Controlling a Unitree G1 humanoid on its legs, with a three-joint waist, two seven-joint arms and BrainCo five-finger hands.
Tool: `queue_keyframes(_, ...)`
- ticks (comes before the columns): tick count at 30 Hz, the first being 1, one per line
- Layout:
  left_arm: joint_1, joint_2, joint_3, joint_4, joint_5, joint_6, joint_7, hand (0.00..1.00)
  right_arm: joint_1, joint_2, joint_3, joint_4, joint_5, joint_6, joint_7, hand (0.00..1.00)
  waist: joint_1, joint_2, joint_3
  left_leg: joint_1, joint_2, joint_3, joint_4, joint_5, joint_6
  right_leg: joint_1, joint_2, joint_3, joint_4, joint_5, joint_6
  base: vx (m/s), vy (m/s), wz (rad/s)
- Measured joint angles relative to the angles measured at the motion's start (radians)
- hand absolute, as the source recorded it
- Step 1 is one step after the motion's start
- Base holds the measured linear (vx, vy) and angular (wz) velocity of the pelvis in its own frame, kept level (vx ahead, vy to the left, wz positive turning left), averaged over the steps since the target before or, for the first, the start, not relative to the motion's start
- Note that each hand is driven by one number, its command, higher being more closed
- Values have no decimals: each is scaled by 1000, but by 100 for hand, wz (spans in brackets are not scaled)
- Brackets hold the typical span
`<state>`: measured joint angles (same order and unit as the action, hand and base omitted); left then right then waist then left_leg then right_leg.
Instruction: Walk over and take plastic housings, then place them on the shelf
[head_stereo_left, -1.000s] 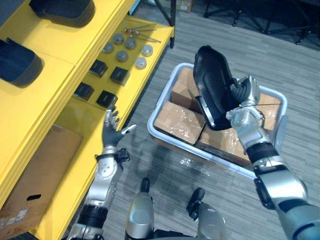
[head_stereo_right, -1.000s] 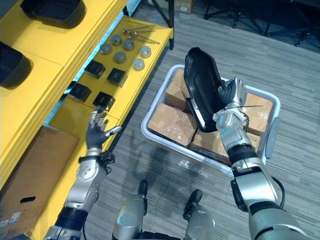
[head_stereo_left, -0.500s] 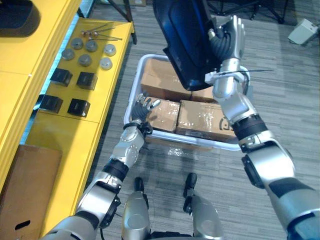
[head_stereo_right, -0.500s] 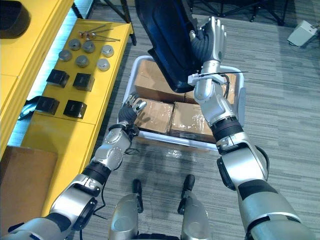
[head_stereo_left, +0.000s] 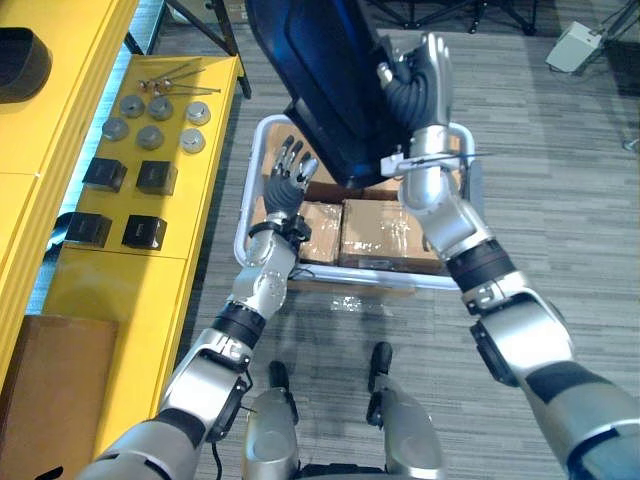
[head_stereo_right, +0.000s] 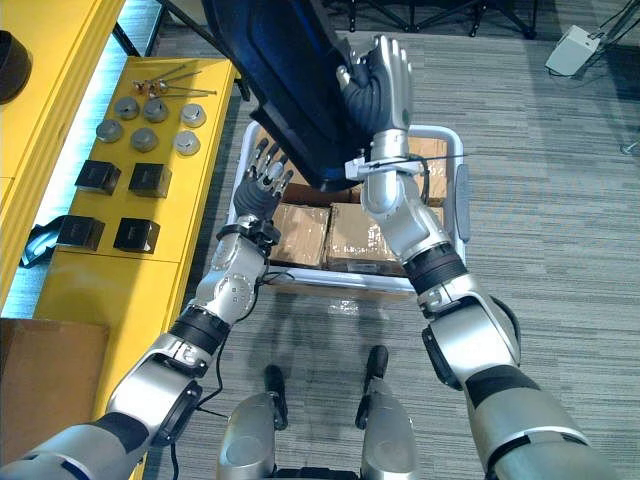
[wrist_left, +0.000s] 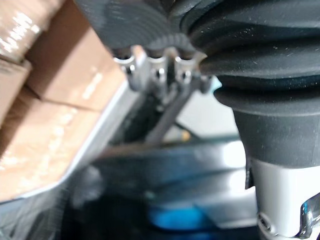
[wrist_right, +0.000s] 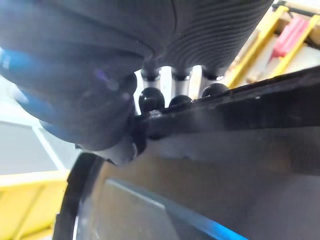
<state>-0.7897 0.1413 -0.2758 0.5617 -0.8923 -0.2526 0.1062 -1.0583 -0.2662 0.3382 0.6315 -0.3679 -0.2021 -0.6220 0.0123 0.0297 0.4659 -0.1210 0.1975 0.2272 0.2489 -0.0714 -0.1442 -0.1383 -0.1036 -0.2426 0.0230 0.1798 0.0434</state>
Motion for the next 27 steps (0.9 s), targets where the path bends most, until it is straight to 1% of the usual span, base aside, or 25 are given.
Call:
queue_keyframes(4,0,-2,0,-1,0,-1,-3,0,24,5,28,-39,1,-1,27,100,-11,0,0,0,0,0,0,0,0,3,1,1,-7,7,-1,0,0,0)
queue_keyframes(6,0,-4,-1,-1,0,-1,-4,0,32,18,45,-41,1,-19,43,100,-21,0,0,4,-2,0,-1,0,0,14,1,0,-22,14,1,0,0,0)
queue_keyframes(8,1,-7,2,0,1,-2,3,0,45,26,47,-43,3,-25,48,100,-22,0,0,16,-5,1,-9,0,0,24,0,1,-28,15,2,0,0,0)
queue_keyframes(11,1,-2,2,-2,11,-9,15,0,73,26,51,-77,13,-31,55,100,-23,-10,-7,18,-7,0,-14,0,0,29,0,0,-38,18,2,0,0,0)
queue_keyframes(13,1,-1,3,-2,32,-10,48,0,85,31,60,-85,29,-32,56,100,-25,-17,-10,18,-7,1,-14,0,0,31,0,0,-42,19,2,6,15,0)
queue_keyframes(14,1,-1,3,-2,39,-10,50,0,90,31,60,-93,39,-32,56,100,-25,-17,-10,18,-8,1,-14,0,0,32,0,0,-43,20,3,0,0,0)
queue_keyframes(15,1,-2,1,-2,48,-19,63,100,105,33,62,-115,42,-32,56,100,-25,-17,-10,18,-8,1,-14,0,0,32,0,0,-45,20,3,0,0,0)
queue_keyframes(18,1,-6,1,-2,48,-73,114,100,129,49,67,-159,43,-34,58,100,-28,-17,-10,18,-8,1,-15,1,0,34,1,1,-49,22,2,0,0,0)
queue_keyframes(19,1,-13,2,-2,48,-99,129,100,133,53,67,-165,45,-34,58,100,-28,-17,-10,20,-8,1,-16,1,0,36,1,1,-50,23,2,10,32,0)
queue_keyframes(20,2,-28,11,-3,48,-138,143,100,146,60,67,-186,64,-33,60,100,-27,-17,-10,24,-9,2,-18,1,0,40,1,2,-52,23,2,0,0,0)
queue_keyframes(21,2,-35,18,-3,47,-155,149,100,151,64,67,-192,72,-33,60,100,-27,-17,-10,28,-10,3,-21,1,0,41,0,2,-52,23,2,7,30,-4)
queue_keyframes(23,10,-43,30,-4,47,-203,154,100,168,76,66,-208,95,-33,61,100,-28,-17,-11,46,-12,6,-33,1,0,53,0,7,-57,23,2,8,27,-6)
queue_keyframes(24,13,-44,33,-4,45,-217,152,100,188,77,66,-235,110,-32,66,100,-28,-17,-11,52,-12,7,-34,1,-1,60,1,7,-61,24,3,8,30,-2)
queue_keyframes(26,30,-53,40,-9,39,-243,145,100,233,84,66,-275,124,-32,68,100,-30,-23,-30,53,-13,10,-40,1,-1,61,2,7,-70,25,3,0,0,0)
queue_keyframes(27,54,-54,40,-15,27,-254,134,100,260,92,66,-282,129,-30,70,100,-31,-27,-51,55,-13,14,-47,1,-1,61,3,8,-74,25,3,30,26,-8)
